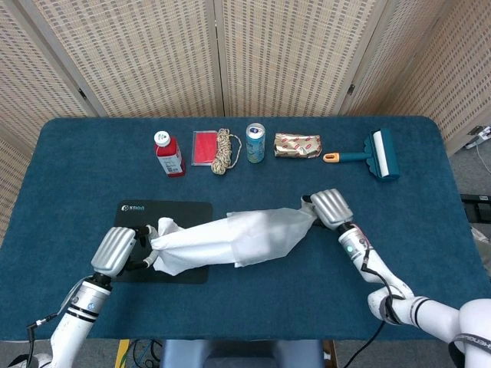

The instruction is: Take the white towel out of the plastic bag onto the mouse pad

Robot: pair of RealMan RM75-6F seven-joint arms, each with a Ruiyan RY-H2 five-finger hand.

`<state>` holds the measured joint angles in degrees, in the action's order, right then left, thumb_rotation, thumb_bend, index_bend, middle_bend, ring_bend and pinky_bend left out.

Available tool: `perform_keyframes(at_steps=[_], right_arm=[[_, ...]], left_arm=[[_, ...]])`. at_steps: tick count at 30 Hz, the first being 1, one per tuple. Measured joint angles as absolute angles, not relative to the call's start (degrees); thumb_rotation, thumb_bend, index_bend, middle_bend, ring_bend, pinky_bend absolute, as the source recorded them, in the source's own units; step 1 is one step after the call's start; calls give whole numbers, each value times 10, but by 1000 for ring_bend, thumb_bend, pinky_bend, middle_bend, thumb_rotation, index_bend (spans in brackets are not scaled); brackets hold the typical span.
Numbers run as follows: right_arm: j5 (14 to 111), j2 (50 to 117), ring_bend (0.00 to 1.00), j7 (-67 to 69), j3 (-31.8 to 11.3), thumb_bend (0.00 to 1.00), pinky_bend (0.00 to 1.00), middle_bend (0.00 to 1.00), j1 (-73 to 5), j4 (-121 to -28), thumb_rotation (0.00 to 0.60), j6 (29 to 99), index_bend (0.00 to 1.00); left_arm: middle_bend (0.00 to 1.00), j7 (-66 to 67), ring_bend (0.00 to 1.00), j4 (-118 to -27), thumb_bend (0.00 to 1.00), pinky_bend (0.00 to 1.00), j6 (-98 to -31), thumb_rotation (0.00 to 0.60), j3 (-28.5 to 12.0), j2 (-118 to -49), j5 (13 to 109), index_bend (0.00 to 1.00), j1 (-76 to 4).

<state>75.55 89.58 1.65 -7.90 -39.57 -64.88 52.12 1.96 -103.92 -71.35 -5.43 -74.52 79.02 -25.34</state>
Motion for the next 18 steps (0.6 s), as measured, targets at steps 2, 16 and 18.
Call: perform_keyframes(at_steps=[2, 16, 18], right_arm=[[750, 885, 1000, 9, -78, 776, 1000, 1000, -387, -656, 600, 527, 709], [721, 818, 1000, -14, -81, 758, 1000, 1000, -336, -699, 600, 568, 704], [721, 813, 999, -12, -80, 651, 1000, 1000, -332, -702, 600, 569, 635]], left_arm=[[542, 13, 570, -1033, 784, 821, -714, 600, -53, -743, 788, 788, -250], [542, -1, 570, -1021, 783, 821, -725, 600, -72, -732, 776, 787, -241], [542, 0, 570, -1021, 783, 821, -722, 600, -72, -731, 773, 783, -241]])
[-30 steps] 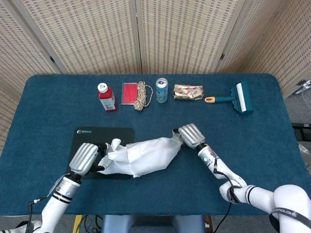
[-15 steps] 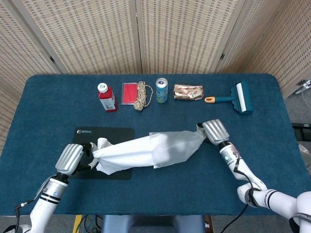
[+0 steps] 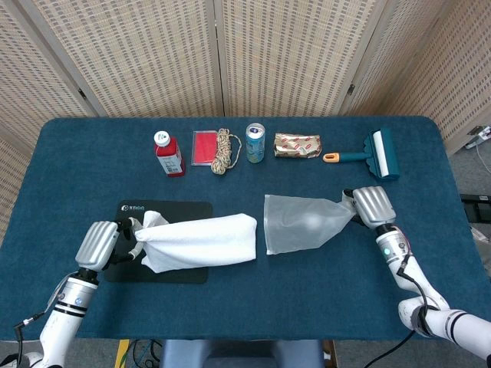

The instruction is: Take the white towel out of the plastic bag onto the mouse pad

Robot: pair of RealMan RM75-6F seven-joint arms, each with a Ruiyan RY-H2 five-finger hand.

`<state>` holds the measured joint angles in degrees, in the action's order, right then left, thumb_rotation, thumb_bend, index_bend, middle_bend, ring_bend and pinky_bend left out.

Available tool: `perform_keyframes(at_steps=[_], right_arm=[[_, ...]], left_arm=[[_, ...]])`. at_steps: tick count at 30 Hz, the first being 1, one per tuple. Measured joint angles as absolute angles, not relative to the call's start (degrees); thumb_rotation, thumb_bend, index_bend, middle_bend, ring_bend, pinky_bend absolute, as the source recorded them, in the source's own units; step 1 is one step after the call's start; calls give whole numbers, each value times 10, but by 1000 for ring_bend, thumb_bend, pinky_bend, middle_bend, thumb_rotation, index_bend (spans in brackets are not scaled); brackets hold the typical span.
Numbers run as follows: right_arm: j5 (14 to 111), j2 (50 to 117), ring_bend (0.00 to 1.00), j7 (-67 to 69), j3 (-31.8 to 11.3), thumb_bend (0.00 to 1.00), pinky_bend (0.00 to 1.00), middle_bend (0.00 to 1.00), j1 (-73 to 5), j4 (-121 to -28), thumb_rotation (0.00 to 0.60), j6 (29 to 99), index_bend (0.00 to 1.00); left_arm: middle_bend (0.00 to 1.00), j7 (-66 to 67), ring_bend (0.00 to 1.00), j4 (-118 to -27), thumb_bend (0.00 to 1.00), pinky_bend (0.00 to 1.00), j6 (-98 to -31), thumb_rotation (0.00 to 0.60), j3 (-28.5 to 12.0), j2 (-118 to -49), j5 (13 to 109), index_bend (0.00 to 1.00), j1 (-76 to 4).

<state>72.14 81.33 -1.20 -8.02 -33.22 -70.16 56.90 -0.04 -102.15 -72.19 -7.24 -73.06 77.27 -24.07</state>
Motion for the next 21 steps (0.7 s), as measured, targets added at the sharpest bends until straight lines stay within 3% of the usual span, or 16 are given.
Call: perform_keyframes(at_steps=[1, 3, 6, 9, 13, 16, 19, 21], right_arm=[[722, 813, 992, -11, -80, 576, 1000, 998, -332, -702, 600, 570, 582], [724, 811, 946, -11, -79, 328, 1000, 961, -329, -701, 600, 572, 387], [725, 806, 845, -16, -78, 26, 968, 846, -323, -703, 600, 580, 96], [727, 801, 728, -23, -77, 0, 879, 710, -318, -709, 600, 586, 0], [731, 793, 513, -36, -77, 0, 714, 492, -313, -718, 600, 597, 0], [733, 786, 353, -45, -77, 0, 607, 329, -308, -730, 600, 606, 0], [732, 778, 255, -54, -78, 0, 535, 211, -304, -743, 600, 612, 0], [732, 769, 223, -61, -79, 0, 505, 162, -300, -755, 600, 619, 0]], left_arm=[[542, 0, 570, -1022, 783, 820, -721, 600, -72, -730, 772, 773, -241], [542, -1, 569, -1023, 784, 818, -717, 600, -71, -727, 772, 731, -240], [542, 1, 562, -1023, 783, 814, -718, 600, -68, -725, 776, 577, -238], [538, -1, 550, -1022, 728, 812, -718, 600, -66, -720, 785, 292, -237], [527, -2, 528, -1017, 365, 805, -727, 600, -63, -714, 801, 35, -233], [498, 1, 506, -1013, 198, 790, -734, 600, -61, -710, 807, 0, -229], [335, 8, 441, -1009, 77, 695, -737, 600, -59, -703, 812, 0, -226], [267, 11, 399, -1009, 47, 645, -738, 600, -58, -695, 812, 0, -224]])
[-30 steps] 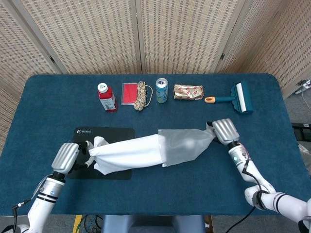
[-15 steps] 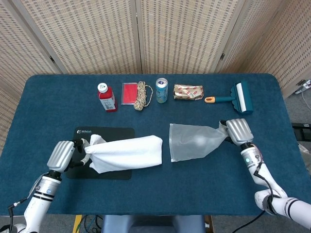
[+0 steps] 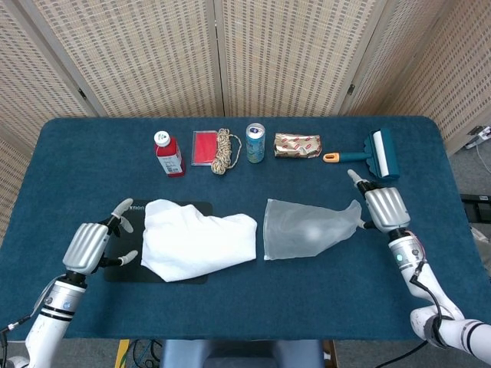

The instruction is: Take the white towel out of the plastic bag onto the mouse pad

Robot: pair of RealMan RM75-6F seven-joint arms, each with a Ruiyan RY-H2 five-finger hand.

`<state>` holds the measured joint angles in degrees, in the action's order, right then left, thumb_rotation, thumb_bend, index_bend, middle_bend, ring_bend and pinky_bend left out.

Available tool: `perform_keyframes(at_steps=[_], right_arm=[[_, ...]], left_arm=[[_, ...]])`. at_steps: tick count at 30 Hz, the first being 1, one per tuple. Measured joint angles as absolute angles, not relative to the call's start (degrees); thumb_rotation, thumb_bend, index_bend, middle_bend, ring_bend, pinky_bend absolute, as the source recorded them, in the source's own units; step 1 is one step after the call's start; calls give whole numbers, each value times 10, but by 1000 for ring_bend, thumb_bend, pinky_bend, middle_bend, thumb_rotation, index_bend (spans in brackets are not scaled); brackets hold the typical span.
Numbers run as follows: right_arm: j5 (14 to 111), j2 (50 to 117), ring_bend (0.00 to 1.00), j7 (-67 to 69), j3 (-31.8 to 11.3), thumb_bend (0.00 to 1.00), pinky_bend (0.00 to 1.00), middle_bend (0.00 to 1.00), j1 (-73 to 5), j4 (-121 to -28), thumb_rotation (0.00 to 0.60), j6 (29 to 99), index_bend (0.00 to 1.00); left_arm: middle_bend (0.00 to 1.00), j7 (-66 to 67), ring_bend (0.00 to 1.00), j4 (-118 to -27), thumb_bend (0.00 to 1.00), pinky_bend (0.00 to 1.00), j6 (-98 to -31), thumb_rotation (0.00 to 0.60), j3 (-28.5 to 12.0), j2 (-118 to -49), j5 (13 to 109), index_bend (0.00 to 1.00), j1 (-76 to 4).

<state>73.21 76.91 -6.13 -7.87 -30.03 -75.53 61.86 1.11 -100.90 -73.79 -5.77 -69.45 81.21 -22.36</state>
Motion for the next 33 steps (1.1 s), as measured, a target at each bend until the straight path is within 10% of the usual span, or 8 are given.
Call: perform_keyframes(at_steps=[18, 33], right_arm=[[738, 634, 219, -96, -67, 0, 500, 240, -222, -900, 600, 702, 40], [738, 620, 198, 33, -54, 0, 477, 218, -247, -916, 600, 567, 54]], left_arm=[[219, 4, 352, -1009, 38, 588, -749, 600, -52, -617, 786, 0, -185], [219, 32, 352, -1012, 39, 588, -739, 600, -52, -636, 794, 0, -191]])
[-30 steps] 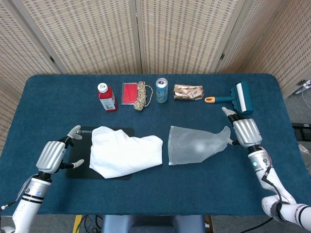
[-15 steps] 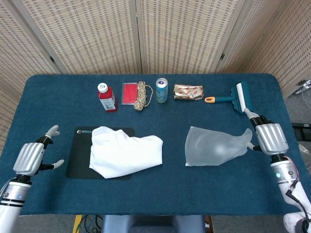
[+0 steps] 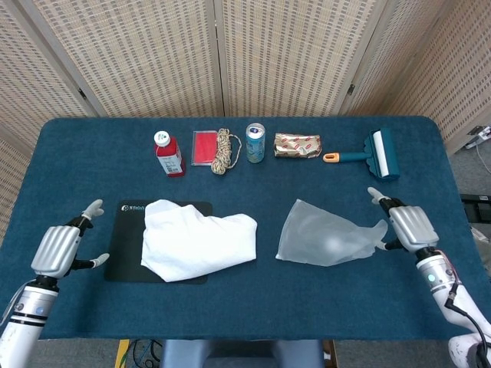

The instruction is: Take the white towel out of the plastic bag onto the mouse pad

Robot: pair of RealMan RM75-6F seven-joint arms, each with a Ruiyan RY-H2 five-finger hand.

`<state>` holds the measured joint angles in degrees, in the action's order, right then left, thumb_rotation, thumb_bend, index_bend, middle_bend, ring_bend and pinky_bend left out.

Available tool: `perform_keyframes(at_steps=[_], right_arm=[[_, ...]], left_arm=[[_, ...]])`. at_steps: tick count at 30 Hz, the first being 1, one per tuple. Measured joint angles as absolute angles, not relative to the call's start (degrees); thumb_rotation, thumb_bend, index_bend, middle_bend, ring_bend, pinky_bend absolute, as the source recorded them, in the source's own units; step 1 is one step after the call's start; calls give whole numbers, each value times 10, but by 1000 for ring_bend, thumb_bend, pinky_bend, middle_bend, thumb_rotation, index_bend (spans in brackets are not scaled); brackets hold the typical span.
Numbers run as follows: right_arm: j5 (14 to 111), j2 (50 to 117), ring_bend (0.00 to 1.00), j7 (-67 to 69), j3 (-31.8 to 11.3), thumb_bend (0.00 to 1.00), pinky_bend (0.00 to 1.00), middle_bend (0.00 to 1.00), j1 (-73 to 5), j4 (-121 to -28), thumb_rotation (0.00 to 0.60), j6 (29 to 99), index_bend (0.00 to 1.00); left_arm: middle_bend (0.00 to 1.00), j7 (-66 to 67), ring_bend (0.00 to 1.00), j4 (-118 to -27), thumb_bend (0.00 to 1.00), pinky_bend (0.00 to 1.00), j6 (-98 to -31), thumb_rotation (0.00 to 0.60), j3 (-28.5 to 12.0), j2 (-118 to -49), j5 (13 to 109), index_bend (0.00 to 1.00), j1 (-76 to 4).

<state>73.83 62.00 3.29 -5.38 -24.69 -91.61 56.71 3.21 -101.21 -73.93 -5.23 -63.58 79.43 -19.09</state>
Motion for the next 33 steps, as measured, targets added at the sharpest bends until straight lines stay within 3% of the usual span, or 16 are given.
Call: perform_keyframes(at_steps=[9, 17, 27, 33], right_arm=[[756, 586, 194, 104, -40, 0, 451, 215, -278, -934, 600, 474, 66], [726, 577, 178, -17, -30, 0, 419, 202, -287, -943, 600, 472, 65], [550, 597, 160, -304, -19, 0, 384, 190, -303, -968, 600, 537, 66], [505, 628, 160, -338, -33, 0, 383, 190, -299, -974, 600, 628, 81]], left_arm=[[219, 35, 352, -1012, 39, 588, -738, 600, -50, -640, 796, 0, -189], [218, 35, 352, -1007, 39, 588, -735, 600, -49, -648, 798, 0, -189], [218, 45, 352, -1008, 39, 588, -731, 600, -50, -653, 798, 0, -191], [218, 53, 352, -1012, 39, 588, -733, 600, -56, -649, 794, 0, -193]])
